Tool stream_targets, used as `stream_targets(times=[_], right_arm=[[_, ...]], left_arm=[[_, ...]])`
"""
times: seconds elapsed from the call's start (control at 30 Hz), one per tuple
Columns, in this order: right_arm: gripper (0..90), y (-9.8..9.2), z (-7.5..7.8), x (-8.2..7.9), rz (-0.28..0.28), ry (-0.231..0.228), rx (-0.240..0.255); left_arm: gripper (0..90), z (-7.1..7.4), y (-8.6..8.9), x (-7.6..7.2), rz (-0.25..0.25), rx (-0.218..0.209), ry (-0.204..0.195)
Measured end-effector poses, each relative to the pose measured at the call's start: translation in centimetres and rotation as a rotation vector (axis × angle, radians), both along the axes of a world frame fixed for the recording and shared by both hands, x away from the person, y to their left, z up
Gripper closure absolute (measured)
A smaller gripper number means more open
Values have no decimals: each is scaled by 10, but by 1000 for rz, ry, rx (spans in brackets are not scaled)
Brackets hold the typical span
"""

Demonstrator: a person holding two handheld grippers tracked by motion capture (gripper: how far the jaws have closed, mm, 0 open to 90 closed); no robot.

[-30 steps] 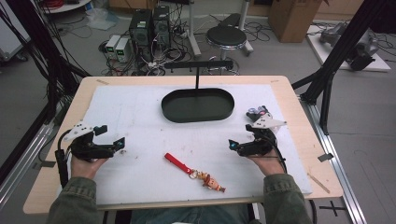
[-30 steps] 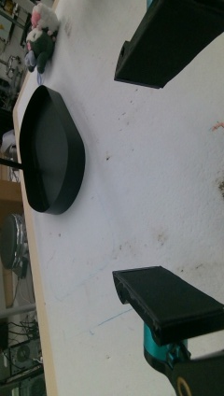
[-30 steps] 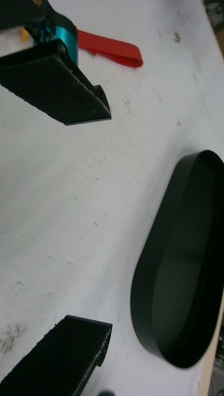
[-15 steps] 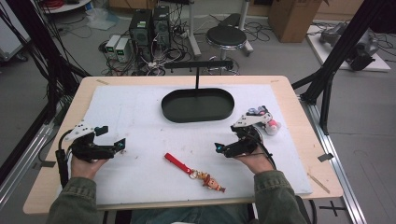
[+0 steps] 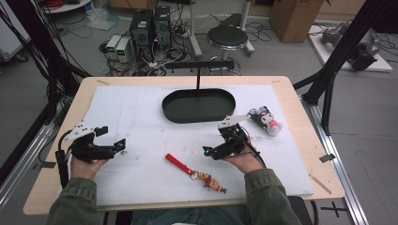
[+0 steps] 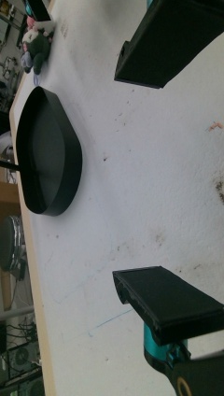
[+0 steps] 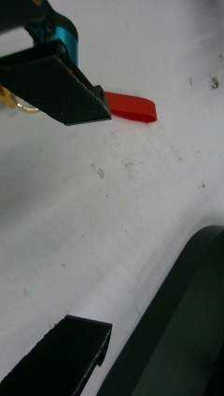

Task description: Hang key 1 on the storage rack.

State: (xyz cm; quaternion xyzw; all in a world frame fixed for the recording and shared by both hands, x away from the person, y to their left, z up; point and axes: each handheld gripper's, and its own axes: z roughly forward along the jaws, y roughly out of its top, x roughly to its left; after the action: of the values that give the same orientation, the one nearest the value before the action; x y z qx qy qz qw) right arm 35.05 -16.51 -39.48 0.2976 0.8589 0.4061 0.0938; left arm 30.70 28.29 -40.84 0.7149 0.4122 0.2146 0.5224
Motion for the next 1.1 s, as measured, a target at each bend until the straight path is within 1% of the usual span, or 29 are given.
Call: stream_targets(times=[0.03,0.1,0.17,0.2,0.23,0.27,0.37,0.47,0.53,0.6,0.63,0.7,0.87,1.03,1.07,1.1], right_arm=[[7,4,0,0,7,15,2],[6,12,-1,1,27,23,1],[7,20,-3,2,45,30,-11],[7,24,-3,2,51,41,-17],[7,24,-3,2,51,41,-17],[7,33,-5,2,75,51,-36],[7,44,-8,2,93,73,-57],[7,53,-12,0,109,90,-71],[7,59,-14,-1,126,105,-91],[7,65,-17,-3,137,113,-105],[7,68,-18,-3,143,110,-113],[7,73,-20,-4,157,118,-129],[7,86,-25,-6,170,122,-163],[6,92,-28,-7,182,123,-190],[7,94,-29,-8,188,114,-198],[7,95,-29,-9,189,119,-206]], left_arm=[[60,0,0,0,-1,12,7],[59,-1,0,1,2,16,10],[60,-1,0,0,3,18,11],[59,-1,0,0,-1,20,15],[59,-1,0,0,-1,20,15],[59,-1,0,1,-1,28,25],[60,-2,-1,2,-1,32,35],[60,-3,-1,2,-8,32,56],[60,-3,-1,3,-13,42,59],[60,-3,-2,3,-14,41,59],[60,-3,-2,3,-15,43,58],[60,-3,-2,2,-12,40,58],[60,-3,-2,3,-8,46,63],[60,-3,-1,2,-3,46,65],[60,-3,-1,2,-2,45,66],[60,-3,-1,3,-4,47,69]])
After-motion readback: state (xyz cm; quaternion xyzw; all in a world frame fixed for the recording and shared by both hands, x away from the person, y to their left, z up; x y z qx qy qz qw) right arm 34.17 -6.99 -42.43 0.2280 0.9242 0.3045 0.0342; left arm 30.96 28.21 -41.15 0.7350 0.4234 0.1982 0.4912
